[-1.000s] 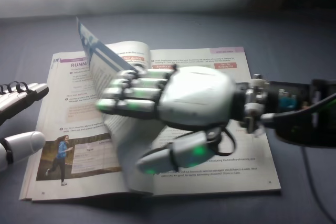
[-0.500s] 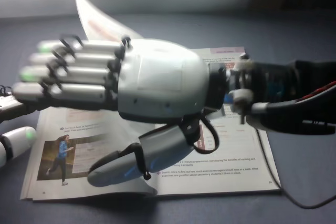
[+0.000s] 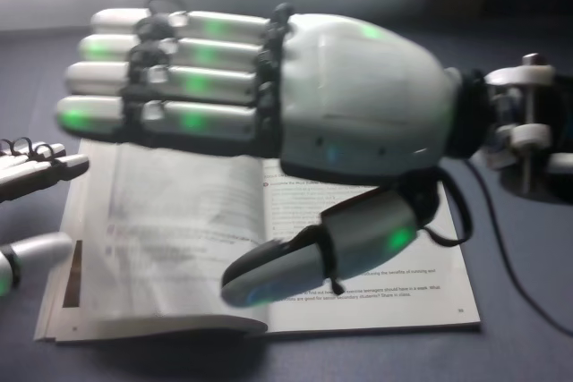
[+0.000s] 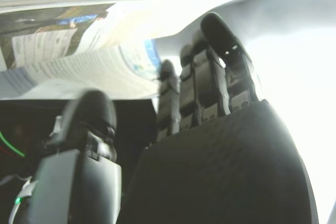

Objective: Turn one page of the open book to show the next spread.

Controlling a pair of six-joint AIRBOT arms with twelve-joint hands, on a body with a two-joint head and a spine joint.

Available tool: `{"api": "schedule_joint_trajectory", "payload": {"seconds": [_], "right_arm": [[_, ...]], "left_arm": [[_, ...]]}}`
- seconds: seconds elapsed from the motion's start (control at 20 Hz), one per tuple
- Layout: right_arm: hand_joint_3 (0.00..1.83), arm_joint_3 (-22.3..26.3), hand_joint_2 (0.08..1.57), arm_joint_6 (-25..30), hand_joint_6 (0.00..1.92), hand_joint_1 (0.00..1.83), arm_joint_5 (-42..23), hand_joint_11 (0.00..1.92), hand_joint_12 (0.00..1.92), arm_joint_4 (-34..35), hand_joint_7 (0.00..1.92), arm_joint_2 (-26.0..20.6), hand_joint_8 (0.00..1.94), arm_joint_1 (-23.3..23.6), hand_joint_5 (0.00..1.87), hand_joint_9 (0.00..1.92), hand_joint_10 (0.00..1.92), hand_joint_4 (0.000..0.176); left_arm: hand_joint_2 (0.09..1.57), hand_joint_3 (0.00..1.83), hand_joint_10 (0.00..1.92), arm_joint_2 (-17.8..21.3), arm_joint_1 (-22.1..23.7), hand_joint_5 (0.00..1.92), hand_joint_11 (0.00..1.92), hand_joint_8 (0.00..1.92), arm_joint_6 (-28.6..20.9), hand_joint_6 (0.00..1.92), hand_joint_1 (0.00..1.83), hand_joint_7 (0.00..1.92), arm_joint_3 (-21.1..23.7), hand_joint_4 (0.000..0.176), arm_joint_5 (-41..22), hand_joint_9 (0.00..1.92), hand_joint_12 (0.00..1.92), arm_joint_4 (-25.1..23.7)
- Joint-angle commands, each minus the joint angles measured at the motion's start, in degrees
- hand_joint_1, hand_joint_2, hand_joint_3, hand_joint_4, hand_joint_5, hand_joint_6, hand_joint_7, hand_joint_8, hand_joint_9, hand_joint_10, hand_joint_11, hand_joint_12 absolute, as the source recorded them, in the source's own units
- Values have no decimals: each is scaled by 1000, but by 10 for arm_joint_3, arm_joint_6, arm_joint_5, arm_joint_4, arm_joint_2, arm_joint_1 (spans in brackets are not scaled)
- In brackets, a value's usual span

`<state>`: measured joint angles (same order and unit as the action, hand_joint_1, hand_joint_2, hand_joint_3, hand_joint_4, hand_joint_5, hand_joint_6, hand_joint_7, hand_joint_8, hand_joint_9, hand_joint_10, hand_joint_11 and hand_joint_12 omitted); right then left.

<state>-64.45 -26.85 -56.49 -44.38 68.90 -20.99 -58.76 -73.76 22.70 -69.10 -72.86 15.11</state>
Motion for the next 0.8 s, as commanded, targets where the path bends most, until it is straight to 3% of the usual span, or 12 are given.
{"api": "schedule_joint_trajectory", "payload": {"seconds": [0.0,0.05,0.15,0.2,0.25,0.35,0.4,0.45,0.5,0.55,0.6,0.75], "right_arm": [[0,6,1138,-3,0,0,-51,0,0,36,0,-6,0,8,0,0,0,0],[0,8,1125,-5,0,0,-49,0,0,37,0,-10,0,8,0,0,0,0],[0,22,1124,-14,0,0,-32,0,0,49,0,-46,0,-4,0,0,0,0],[0,28,1128,-22,0,0,-22,0,0,56,0,-63,0,-12,0,0,0,0],[0,34,1128,-32,0,0,-11,0,0,65,0,-77,0,-18,0,0,0,0],[0,49,1128,-77,0,0,12,0,0,108,0,-115,0,-41,0,0,0,0],[15,53,1189,-92,0,56,16,0,0,132,0,-130,0,-53,0,0,0,15],[15,58,1189,-107,0,56,16,0,0,160,0,-146,0,-67,0,0,0,15],[0,65,1127,-132,0,1,16,0,0,193,0,-162,0,-83,0,0,0,46],[0,75,1127,-161,0,1,16,0,0,230,0,-178,0,-100,0,0,0,46],[0,79,1129,-175,0,0,16,0,0,247,0,-185,0,-109,0,0,0,0],[13,95,1182,-232,0,0,-8,0,0,346,0,-217,0,-158,0,0,0,0]], "left_arm": [[1352,0,2,7,0,51,57,0,-1,1,27,70,2,34,-77,128,470,11],[1364,0,8,8,-1,144,1,4,0,52,0,155,3,0,-78,198,872,11],[1364,0,7,22,-9,148,0,4,9,53,0,159,15,0,-97,201,891,19],[1395,0,1,31,-13,36,0,0,16,12,163,31,23,0,-107,39,177,22],[1395,0,1,38,-15,36,0,0,23,12,163,31,28,0,-116,39,177,24],[1357,0,0,55,-15,0,0,0,38,0,247,0,40,0,-135,0,0,26],[1333,0,0,59,-15,0,0,0,38,0,194,0,41,0,-143,0,0,25],[1333,0,0,63,-15,0,0,0,39,0,194,0,42,0,-151,0,0,23],[1314,0,0,66,-14,0,0,0,39,0,126,0,43,21,-158,0,0,18],[1314,0,0,67,-9,0,0,0,39,0,126,0,42,21,-164,0,0,13],[1294,0,0,67,-7,0,0,0,39,0,53,0,42,35,-166,0,0,10],[1312,0,0,61,24,0,0,0,41,0,63,0,34,27,-170,0,0,-10]]}}
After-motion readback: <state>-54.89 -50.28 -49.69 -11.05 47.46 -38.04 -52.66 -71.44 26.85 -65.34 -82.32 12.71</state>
